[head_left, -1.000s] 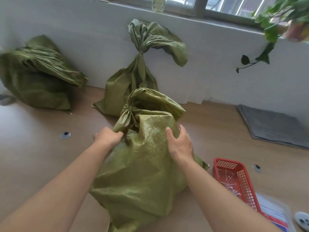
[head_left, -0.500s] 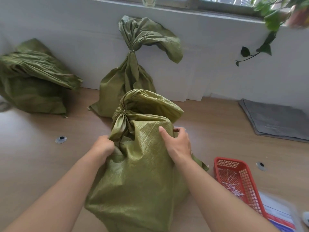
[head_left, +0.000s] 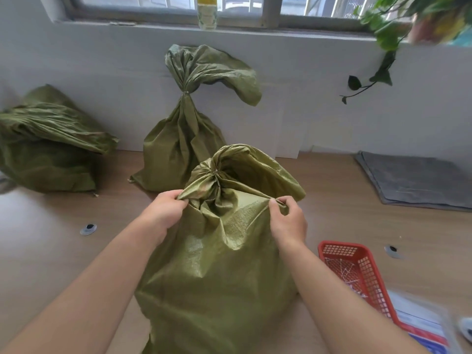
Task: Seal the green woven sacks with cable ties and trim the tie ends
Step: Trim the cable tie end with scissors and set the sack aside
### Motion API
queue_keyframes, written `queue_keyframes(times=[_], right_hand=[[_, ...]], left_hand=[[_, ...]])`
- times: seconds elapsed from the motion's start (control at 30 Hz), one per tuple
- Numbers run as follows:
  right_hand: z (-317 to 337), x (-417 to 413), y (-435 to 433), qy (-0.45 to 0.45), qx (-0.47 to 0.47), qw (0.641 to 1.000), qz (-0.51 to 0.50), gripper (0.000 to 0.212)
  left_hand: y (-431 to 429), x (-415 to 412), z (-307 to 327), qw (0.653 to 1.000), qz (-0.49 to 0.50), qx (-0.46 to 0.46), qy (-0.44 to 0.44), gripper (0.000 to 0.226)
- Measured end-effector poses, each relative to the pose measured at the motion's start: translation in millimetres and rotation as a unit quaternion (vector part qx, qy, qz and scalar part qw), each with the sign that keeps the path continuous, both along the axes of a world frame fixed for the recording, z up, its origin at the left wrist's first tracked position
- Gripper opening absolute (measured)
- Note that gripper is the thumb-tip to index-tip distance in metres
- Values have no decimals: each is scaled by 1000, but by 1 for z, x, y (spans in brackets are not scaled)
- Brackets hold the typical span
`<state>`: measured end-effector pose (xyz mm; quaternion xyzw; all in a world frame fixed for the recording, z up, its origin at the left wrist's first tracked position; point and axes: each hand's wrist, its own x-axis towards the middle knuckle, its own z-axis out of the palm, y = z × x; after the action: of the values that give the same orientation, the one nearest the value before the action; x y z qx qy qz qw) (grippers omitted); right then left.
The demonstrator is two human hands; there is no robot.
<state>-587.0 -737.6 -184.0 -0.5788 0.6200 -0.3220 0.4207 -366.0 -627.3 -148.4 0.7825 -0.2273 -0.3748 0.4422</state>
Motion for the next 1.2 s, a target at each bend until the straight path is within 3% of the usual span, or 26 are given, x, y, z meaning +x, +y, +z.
queue_keyframes(times=[0.4,0.6,0.9,1.07,1.2], right_hand=[[34,-16,-14,-118,-133,974,-139,18],[57,-29,-70,-176,-192,949,-179,15],[55,-47,-193,-188,-238,932,-196,16],[38,-44,-272,-207,-268,914,-222,17],[8,-35,-325,-213,-230,925,-214,18]], left_hand=[[-49,-34,65,990,-10,-142,21,28],[-114,-41,86,980,-48,-192,15,28],[-257,-56,76,963,-102,-245,51,31],[-349,-55,66,951,-124,-282,29,29],[-405,-54,31,948,-157,-268,-69,37]])
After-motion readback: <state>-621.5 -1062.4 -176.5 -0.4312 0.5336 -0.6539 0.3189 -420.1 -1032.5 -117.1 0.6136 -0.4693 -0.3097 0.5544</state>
